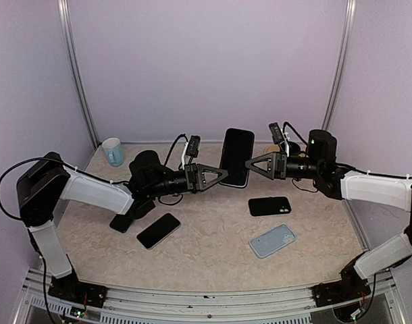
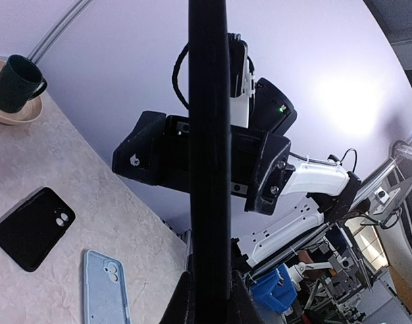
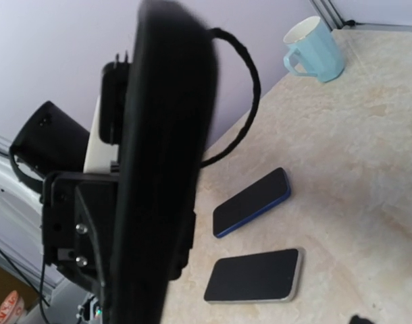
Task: Put the phone into the phone case
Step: Press the phone with the phone case.
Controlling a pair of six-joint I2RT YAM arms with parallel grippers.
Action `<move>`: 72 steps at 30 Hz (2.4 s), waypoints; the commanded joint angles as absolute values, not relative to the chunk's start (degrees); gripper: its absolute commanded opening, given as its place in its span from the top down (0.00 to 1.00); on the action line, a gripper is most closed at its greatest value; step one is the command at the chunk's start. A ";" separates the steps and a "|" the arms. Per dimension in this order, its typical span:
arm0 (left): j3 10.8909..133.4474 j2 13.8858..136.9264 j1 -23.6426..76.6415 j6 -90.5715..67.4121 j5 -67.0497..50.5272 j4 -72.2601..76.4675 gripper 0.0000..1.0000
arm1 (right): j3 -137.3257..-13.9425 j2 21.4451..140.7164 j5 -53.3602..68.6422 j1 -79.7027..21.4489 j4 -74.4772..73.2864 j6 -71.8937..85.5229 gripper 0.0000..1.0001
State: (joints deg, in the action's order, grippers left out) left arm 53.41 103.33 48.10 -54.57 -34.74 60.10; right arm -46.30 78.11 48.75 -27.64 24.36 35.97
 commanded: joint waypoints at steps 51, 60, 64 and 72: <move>49.69 96.58 45.44 -49.28 -32.18 61.11 1.00 | -50.23 74.01 61.55 -32.78 16.53 24.67 0.88; 47.93 95.72 45.50 -49.61 -31.26 62.06 1.00 | -49.06 74.71 59.90 -29.99 20.86 29.67 0.44; 47.64 96.08 45.84 -50.25 -30.90 63.06 1.00 | -51.56 76.84 52.78 -29.88 17.43 30.28 0.30; 48.03 97.64 46.73 -51.30 -30.37 65.17 1.00 | -53.87 81.49 46.15 -30.24 17.84 35.06 0.23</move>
